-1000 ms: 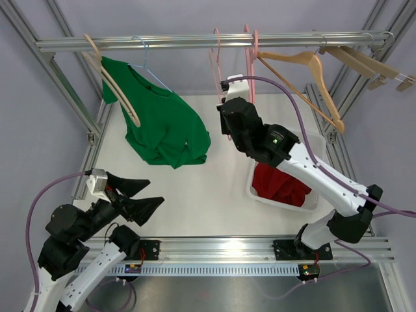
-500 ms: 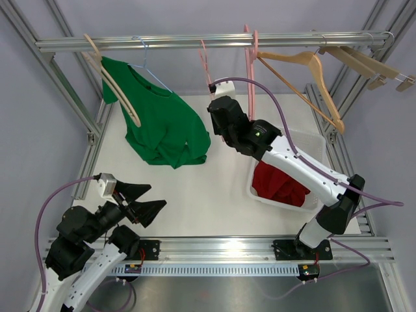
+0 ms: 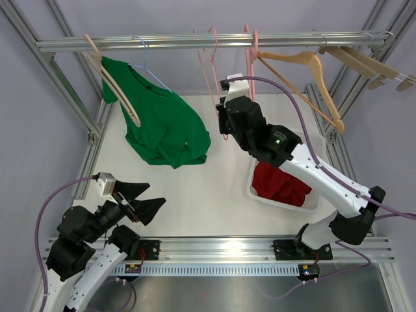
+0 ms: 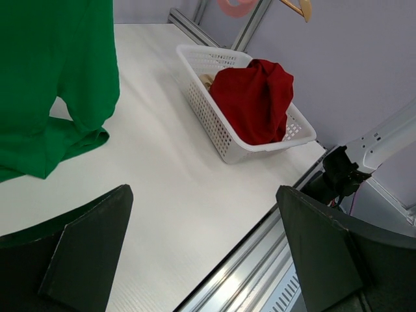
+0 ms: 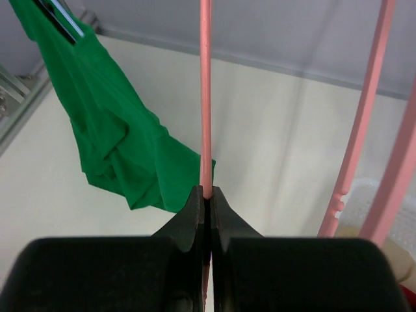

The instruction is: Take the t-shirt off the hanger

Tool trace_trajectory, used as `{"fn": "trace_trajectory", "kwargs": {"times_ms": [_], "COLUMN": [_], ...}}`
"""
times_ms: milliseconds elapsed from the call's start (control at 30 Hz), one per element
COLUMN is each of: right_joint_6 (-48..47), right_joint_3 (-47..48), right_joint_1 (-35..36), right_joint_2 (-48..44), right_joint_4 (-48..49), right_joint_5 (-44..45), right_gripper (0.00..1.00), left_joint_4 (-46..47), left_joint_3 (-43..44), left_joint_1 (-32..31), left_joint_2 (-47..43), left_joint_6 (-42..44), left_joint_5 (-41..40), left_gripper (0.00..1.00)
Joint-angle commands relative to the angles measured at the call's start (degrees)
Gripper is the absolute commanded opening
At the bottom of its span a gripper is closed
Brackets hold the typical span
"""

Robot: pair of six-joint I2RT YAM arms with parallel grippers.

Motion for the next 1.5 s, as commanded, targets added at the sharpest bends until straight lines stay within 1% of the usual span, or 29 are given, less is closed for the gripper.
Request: {"fn": "trace_trajectory", "kwargs": {"times_ms": [0,167,333,567,700,867,933,1000,1033,1100,1133,1200,1267,1333,1467], "right_joint_6": [-1.8,-2.9,-1.0,0.0,1.0,3.1,3.2,3.2,3.1,2.6,2.5,2.1,1.6,1.4,0.2], "right_joint_3": [1.8,3.4,4.0,4.1,3.5,-0.9,-1.7,-1.6,-1.4,-1.1,-1.0,-0.1,0.3,1.0,1.3], "right_joint_1": [0.4,-1.1,-5.3,-7.2,-7.2,-7.2,-6.8,-6.4,-6.3,-6.2,-6.1,-6.1,-6.0,-5.9,-5.3], "right_joint_2": [-2.3,-0.2,3.3,6.2,6.0,2.6,2.0,1.5,1.3,0.9,0.6,-0.1,-0.9,-1.5,-3.2], "right_joint_4": [4.6,5.5,5.0,4.7,4.6,6.3,6.2,5.6,5.3,5.1,5.1,4.6,4.2,3.5,3.3], "right_joint_5": [-1.0,-1.9,-5.8,-7.4,-8.4,-9.9,-10.0,-9.7,-9.4,-9.2,-9.3,-8.7,-7.9,-7.4,-5.1], "right_gripper": [0.00,0.00,0.00,0.00,0.00,0.00,0.02,0.06,0.12,0.20,0.28,0.33,0.34,0.39,0.61], "left_joint_4": [2.0,2.1,2.1,2.1,2.1,2.1,2.1,2.1,2.2,2.3,2.3,2.2,2.3,2.3,2.2], "left_joint_3": [-0.2,-0.3,-0.3,-0.3,-0.3,-0.3,-0.3,-0.3,-0.4,-0.4,-0.4,-0.4,-0.4,-0.4,-0.4], "left_joint_1": [1.0,1.6,1.7,1.9,2.2,2.5,2.7,3.1,3.2,3.4,3.4,3.5,3.6,3.6,3.9], "left_joint_2": [0.4,0.4,0.3,0.3,0.2,0.0,0.1,0.4,0.4,0.4,0.4,0.3,0.4,0.4,0.5], "left_joint_6": [1.2,1.2,1.2,1.2,1.2,1.2,1.3,1.3,1.3,1.3,1.3,1.3,1.3,1.3,1.3], "left_joint_5": [1.0,1.3,1.1,1.2,1.2,1.1,1.3,1.4,1.6,1.7,1.7,1.7,1.7,1.7,1.8], "left_gripper": [0.99,0.99,0.99,0.99,0.99,0.99,0.99,0.99,0.99,0.99,0.99,0.99,0.99,0.99,0.99]}}
